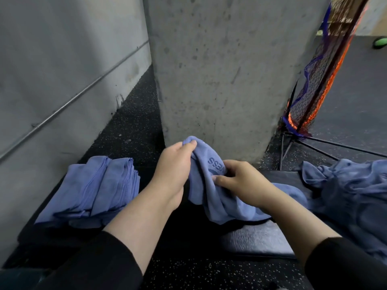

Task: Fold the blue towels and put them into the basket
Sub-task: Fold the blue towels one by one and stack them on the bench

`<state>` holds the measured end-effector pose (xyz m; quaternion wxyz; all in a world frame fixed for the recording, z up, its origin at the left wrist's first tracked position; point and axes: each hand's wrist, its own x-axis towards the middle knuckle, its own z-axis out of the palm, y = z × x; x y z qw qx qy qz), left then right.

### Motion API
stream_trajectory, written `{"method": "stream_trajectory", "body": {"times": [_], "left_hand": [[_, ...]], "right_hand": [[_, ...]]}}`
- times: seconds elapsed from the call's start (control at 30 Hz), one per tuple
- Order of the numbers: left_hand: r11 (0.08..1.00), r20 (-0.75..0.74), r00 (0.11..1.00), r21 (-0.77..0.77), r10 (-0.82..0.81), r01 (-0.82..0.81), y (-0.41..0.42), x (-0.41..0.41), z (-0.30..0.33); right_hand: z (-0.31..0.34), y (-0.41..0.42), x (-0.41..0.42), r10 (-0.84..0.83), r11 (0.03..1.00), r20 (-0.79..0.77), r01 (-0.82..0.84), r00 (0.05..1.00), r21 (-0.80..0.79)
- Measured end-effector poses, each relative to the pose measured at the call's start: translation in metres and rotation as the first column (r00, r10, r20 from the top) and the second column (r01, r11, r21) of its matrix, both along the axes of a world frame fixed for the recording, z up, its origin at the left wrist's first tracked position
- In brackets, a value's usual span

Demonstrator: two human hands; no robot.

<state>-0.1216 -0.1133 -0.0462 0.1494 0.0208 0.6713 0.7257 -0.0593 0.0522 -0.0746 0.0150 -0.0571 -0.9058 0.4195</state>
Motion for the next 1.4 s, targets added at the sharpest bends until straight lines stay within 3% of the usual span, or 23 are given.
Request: {"method": "stream_trajectory", "body": {"times": [0.17, 0.27, 0.53, 0.6, 0.7, 0.77, 0.83, 0.97, 1.03, 1.1, 1.17, 1.2, 1.23, 1.3, 1.33, 1.4], "left_hand": [[1.0, -0.008, 1.0, -0.004, -0.03, 0.03, 0.004, -0.002, 0.001], [0.995, -0.064, 0.994, -0.062, -0.084, 0.08, 0.005, -0.001, -0.004], [0.997, -0.248, 0.967, -0.031, 0.066, -0.076, -0.001, -0.007, 0.008], [0.992, -0.304, 0.947, -0.035, 0.109, -0.125, -0.008, -0.01, 0.01], [0.98, -0.381, 0.914, -0.077, 0.141, -0.184, -0.021, -0.015, 0.013], [0.97, -0.41, 0.899, -0.107, 0.156, -0.218, -0.029, -0.018, 0.012], [0.969, -0.407, 0.902, -0.125, 0.147, -0.215, -0.034, -0.022, 0.01], [0.979, -0.392, 0.916, -0.135, 0.087, -0.15, -0.042, -0.023, 0.008], [0.99, -0.371, 0.92, -0.003, 0.129, -0.14, -0.039, -0.022, 0.013], [0.971, -0.278, 0.947, 0.213, 0.162, -0.104, -0.034, -0.022, 0.018], [0.976, -0.082, 0.995, 0.216, 0.052, -0.033, -0.026, -0.024, 0.014], [0.995, 0.038, 0.999, 0.1, -0.024, 0.02, -0.024, -0.023, 0.006], [0.994, 0.149, 0.984, -0.032, -0.098, 0.104, -0.022, -0.019, -0.005], [0.949, 0.281, 0.942, -0.197, -0.185, 0.246, -0.017, -0.009, -0.027], [0.942, 0.284, 0.943, -0.233, -0.171, 0.241, -0.013, -0.007, -0.034], [0.969, 0.22, 0.972, -0.213, -0.078, 0.126, -0.006, -0.009, -0.037]], "right_hand": [[0.004, 0.01, 0.0, -0.025, 0.998, -0.069, 0.022, 0.997, -0.051], [0.006, 0.012, 0.005, 0.031, 0.983, -0.046, -0.039, 0.998, -0.18], [0.007, 0.025, 0.014, 0.08, 0.896, 0.017, -0.065, 0.997, -0.44], [0.008, 0.037, 0.016, 0.08, 0.93, 0.052, -0.056, 0.995, -0.364], [0.012, 0.057, 0.021, 0.066, 0.996, 0.172, -0.075, 0.983, 0.047], [0.017, 0.066, 0.025, 0.019, 0.999, 0.195, -0.027, 0.981, 0.036], [0.021, 0.074, 0.03, -0.031, 0.983, 0.148, 0.057, 0.989, -0.175], [0.028, 0.086, 0.041, 0.014, 0.737, 0.079, 0.043, 0.997, -0.675], [0.039, 0.081, 0.042, -0.052, 0.637, -0.009, 0.026, 0.999, -0.771], [0.042, 0.079, 0.034, -0.225, 0.522, -0.08, 0.051, 0.971, -0.852], [0.038, 0.071, 0.024, -0.348, 0.399, -0.063, 0.087, 0.936, -0.913], [0.029, 0.065, 0.021, -0.365, 0.41, -0.003, 0.157, 0.931, -0.899], [0.016, 0.059, 0.02, -0.345, 0.493, 0.069, 0.243, 0.936, -0.835], [-0.01, 0.05, 0.019, -0.278, 0.733, 0.192, 0.337, 0.941, -0.591], [-0.022, 0.051, 0.017, -0.262, 0.81, 0.202, 0.329, 0.944, -0.485], [-0.026, 0.054, 0.01, -0.322, 0.84, 0.16, 0.359, 0.933, -0.408]]}}
